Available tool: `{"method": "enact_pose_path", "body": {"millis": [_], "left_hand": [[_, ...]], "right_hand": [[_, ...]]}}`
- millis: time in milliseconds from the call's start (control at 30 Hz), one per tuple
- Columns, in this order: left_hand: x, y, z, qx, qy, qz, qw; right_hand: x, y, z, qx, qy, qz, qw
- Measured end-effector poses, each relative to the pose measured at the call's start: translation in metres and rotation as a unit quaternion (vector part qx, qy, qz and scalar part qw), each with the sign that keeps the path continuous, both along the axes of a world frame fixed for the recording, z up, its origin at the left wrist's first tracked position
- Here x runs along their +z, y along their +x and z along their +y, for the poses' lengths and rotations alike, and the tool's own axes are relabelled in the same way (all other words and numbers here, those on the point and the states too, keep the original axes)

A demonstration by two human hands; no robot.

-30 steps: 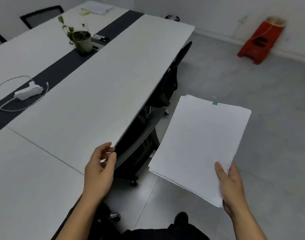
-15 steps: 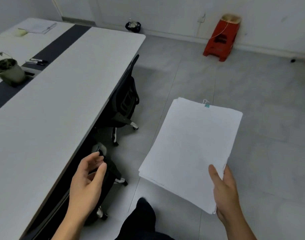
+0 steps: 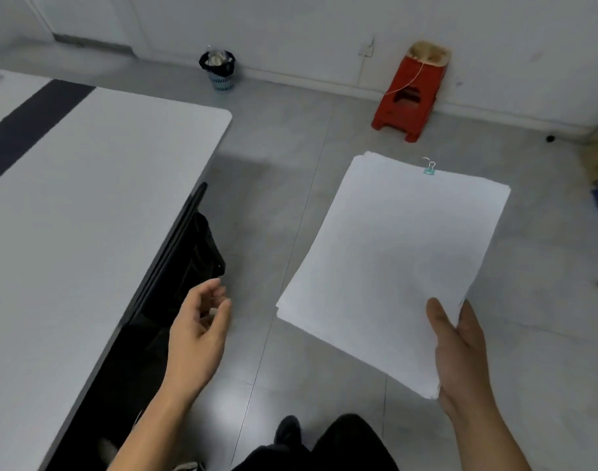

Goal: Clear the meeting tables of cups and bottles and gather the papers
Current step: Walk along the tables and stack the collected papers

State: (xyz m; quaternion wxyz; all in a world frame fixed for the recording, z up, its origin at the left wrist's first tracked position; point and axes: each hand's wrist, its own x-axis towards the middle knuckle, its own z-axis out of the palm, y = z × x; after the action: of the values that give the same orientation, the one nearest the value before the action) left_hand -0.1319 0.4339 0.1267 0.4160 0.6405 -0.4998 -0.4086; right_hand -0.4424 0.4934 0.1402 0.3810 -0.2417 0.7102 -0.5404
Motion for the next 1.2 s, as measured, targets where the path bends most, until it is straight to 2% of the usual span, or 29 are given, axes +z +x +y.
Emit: {"method": "enact_pose_path", "body": {"millis": [133,267,367,533,667,867,1000,1200], "left_hand": [[0.005,-0.043,-0.111,-0.027,-0.002,-0.007,1.000],[-0.021,-0.088,-0.219,-0.018,0.011,-0.043,0.999],[-0.027,-0.121,-0.294,0.016,0.029,-0.039,0.999],[0.003,-0.143,-0.405,0.093,0.024,-0.005,0.995],[0.011,-0.140,-0.473,0.176,0.020,0.019,0.984],[-0.028,-0.130,-0.604,0.266,0.040,0.042,0.962],[-0.023,-0.108,-0.726,0.279,0.036,0.040,0.959],[0.012,-0.055,-0.895,0.267,0.001,-0.017,0.963]], "right_hand": [[0.006,-0.043,-0.112,-0.016,-0.037,-0.038,0.998],[-0.016,-0.081,-0.242,0.014,-0.057,-0.051,0.997],[-0.028,-0.111,-0.344,0.038,-0.049,-0.059,0.996],[-0.003,-0.137,-0.511,0.102,-0.038,-0.075,0.991],[0.017,-0.131,-0.631,0.184,-0.042,-0.085,0.978],[-0.002,-0.093,-0.807,0.274,-0.043,-0.059,0.959],[-0.002,-0.066,-0.921,0.298,-0.018,-0.023,0.954],[0.028,-0.013,-1.082,0.315,-0.046,-0.089,0.944]]}}
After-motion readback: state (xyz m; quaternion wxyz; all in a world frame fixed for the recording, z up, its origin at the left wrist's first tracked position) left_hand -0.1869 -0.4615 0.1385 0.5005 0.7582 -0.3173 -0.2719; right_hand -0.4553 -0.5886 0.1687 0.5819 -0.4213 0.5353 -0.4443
